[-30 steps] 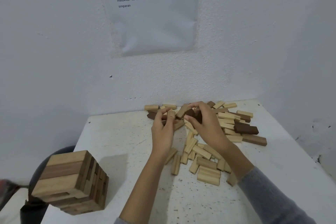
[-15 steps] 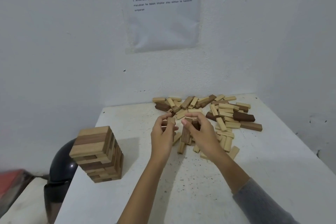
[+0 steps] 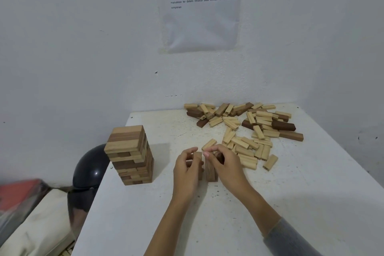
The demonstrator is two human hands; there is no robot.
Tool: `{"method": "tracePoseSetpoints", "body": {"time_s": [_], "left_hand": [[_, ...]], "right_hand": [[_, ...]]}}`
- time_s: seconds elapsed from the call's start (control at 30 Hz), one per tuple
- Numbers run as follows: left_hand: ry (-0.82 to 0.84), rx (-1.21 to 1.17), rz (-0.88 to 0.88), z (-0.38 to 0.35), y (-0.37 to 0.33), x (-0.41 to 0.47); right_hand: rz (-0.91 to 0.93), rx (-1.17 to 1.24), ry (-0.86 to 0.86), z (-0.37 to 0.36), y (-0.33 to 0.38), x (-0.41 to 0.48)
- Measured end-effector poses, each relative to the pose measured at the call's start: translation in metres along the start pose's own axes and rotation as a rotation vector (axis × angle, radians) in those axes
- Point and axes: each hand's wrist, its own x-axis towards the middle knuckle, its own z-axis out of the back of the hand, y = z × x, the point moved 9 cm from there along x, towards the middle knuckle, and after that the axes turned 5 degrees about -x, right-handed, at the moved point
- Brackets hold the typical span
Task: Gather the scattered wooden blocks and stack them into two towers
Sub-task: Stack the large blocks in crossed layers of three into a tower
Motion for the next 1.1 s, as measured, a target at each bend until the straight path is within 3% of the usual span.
{"method": "tracePoseSetpoints", "body": {"time_s": [0.47,0.53,0.67,0.77,0.83,1.0,1.1], "left_hand": [[-0.037,0.175,-0.141,0.011,0.012,-0.021],[-0.047,0.244,-0.168,0.011,0.011,-0.021],[-0.067,0.302,-0.159,0.013,0.012,-0.02],[-0.06,0.276,-0.144,0.014,0.012,-0.021],[-0.044,0.251,-0.134,0.015,0.012,-0.021],[0.06,0.102,-0.038,0.023,0.02,-0.018],[0.2,0.265,-0.066,0.024,0.016,-0.02]], "right_hand": [[0.005,-0.304,-0.033,-0.012,-0.016,-0.012],[-0.054,-0.22,-0.052,-0.005,-0.019,-0.014],[-0.229,0.221,-0.04,0.003,-0.035,-0.016],[-0.242,0.393,0.009,0.004,-0.039,-0.022],[-0.181,0.311,0.02,0.007,-0.036,-0.023],[0.009,-0.199,-0.024,0.009,-0.03,-0.022],[0.041,-0.251,0.0,0.009,-0.029,-0.02]]}}
